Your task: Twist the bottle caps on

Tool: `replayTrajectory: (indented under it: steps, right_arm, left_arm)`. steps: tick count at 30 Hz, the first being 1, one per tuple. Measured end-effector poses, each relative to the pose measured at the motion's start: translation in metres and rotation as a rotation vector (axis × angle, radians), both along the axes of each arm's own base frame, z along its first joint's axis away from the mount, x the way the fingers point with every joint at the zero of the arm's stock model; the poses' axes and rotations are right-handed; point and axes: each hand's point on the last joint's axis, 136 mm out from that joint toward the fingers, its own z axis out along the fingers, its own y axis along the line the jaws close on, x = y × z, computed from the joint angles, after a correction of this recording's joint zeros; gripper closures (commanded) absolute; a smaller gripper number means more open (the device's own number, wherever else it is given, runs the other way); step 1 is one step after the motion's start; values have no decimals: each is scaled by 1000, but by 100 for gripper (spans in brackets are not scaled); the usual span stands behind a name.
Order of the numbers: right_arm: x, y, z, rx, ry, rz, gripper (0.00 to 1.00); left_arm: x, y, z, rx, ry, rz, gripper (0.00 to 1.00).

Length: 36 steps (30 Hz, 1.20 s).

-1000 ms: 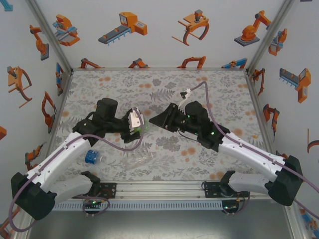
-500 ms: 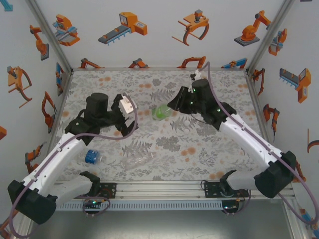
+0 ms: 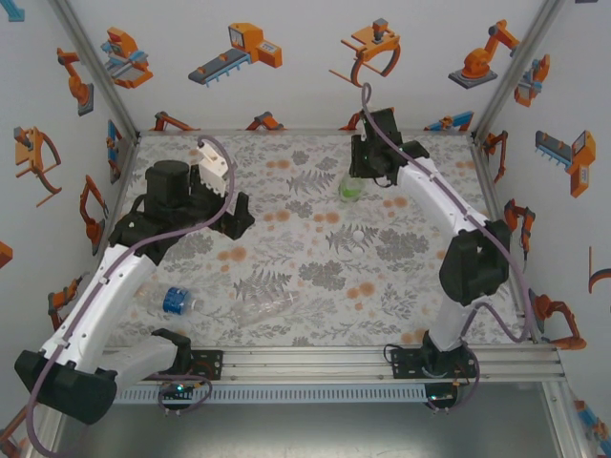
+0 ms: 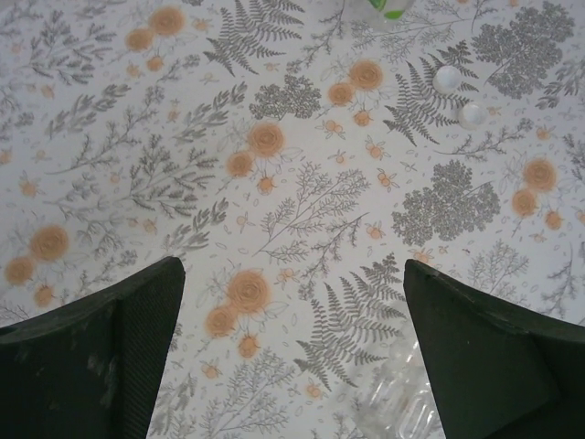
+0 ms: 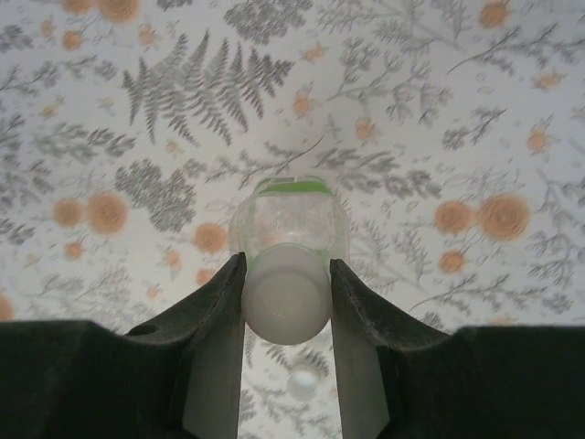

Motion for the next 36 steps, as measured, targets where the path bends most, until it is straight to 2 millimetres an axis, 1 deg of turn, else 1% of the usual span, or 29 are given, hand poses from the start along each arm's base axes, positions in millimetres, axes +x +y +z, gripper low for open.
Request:
replayTrajectory:
  steps: [4,10,12,13,16,18,20,24,28,31,36]
  right_arm:
    - [25,-3,-7,-62,-20,10,80]
    - [41,-2,-29,-127,-5,35,78]
    - [46,-1,-35,-131,2,35,75]
    - [48,-1,-38,-132,7,34,71]
    - [54,0,-37,-127,2,28,60]
    - [54,-2,-37,-126,8,23,50]
    - [53,-4,-38,-129,17,19,44]
    - [52,-6,-38,-135,31,18,41]
    - [52,-6,-28,-133,27,18,39]
    - [53,-5,-19,-126,15,20,38]
    - [49,-3,-6,-107,3,33,38]
  left_arm:
    - [-7,3,-7,-20,45,23,3]
    - [-12,7,-22,-18,96,48,3]
    - [-12,8,-25,-14,102,53,3]
    - [-11,8,-26,-12,104,56,3]
    - [-10,9,-27,-8,104,61,3]
    - [-8,9,-30,-1,106,65,3]
    - [-5,9,-34,8,113,72,3]
    - [2,9,-46,34,144,82,3]
    - [6,11,-54,54,158,100,3]
    - [10,17,-55,71,153,141,3]
    - [14,35,-62,104,175,258,3]
